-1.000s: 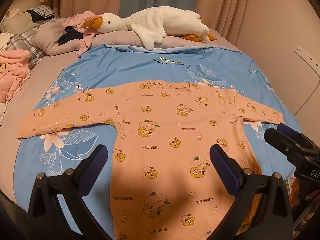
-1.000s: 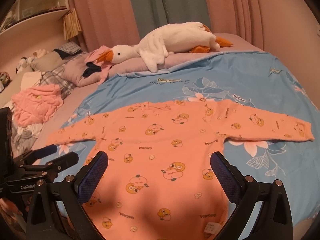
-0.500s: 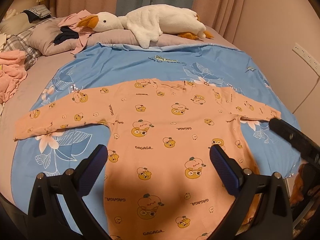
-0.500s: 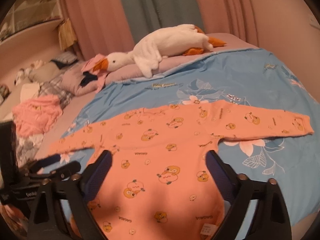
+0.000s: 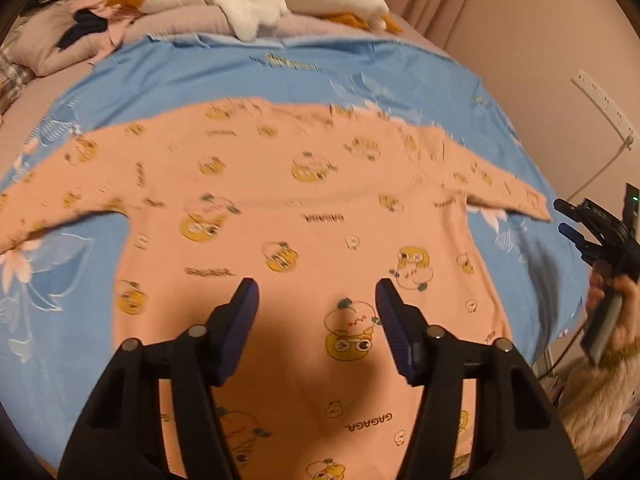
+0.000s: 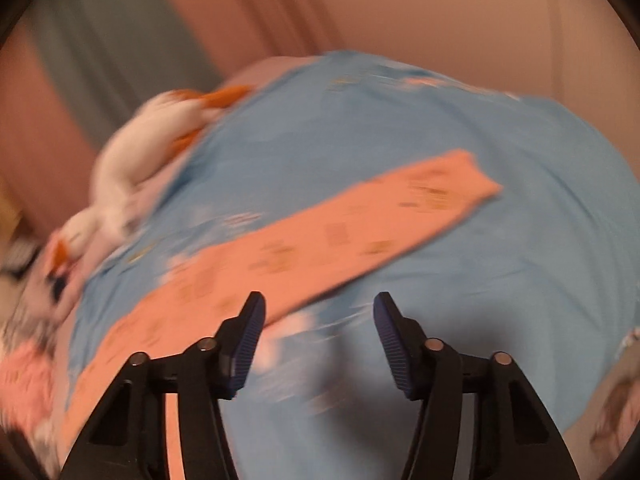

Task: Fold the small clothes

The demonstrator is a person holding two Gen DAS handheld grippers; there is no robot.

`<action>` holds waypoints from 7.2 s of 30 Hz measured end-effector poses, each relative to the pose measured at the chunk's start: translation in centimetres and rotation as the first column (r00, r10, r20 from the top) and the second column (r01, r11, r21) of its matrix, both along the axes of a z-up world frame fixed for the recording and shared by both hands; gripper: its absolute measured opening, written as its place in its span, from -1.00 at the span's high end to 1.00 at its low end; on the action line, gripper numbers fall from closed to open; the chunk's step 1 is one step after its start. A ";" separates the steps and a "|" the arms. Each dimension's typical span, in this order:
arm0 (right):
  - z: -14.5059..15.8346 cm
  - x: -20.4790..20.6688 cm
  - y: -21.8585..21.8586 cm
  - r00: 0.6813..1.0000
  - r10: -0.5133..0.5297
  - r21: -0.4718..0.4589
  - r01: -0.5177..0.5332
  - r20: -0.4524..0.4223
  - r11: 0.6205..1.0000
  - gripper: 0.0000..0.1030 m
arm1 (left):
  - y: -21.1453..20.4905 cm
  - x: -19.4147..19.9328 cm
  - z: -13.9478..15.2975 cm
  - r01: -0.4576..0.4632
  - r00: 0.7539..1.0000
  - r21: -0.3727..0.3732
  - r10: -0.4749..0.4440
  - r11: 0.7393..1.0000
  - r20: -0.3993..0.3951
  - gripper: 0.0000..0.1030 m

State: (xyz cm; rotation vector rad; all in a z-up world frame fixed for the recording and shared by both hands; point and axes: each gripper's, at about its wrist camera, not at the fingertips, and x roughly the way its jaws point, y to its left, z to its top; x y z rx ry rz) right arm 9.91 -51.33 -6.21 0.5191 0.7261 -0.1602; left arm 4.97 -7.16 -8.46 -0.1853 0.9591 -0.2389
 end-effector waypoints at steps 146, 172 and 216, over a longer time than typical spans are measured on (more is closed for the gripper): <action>-1.9 3.8 12.3 0.925 0.374 -0.046 -0.377 -0.068 0.925 -0.27 | 10.0 9.8 7.7 -0.315 0.930 -0.216 0.345 0.924 0.124 0.91; -4.9 7.0 16.7 0.876 0.442 -0.101 -0.466 -0.193 0.879 0.79 | 14.8 9.3 0.6 -0.391 0.920 -0.057 0.392 0.919 0.004 0.89; -5.4 7.5 17.1 0.876 0.427 -0.107 -0.458 -0.222 0.883 0.79 | 15.7 9.0 -3.6 -0.393 0.914 -0.012 0.389 0.920 -0.113 0.78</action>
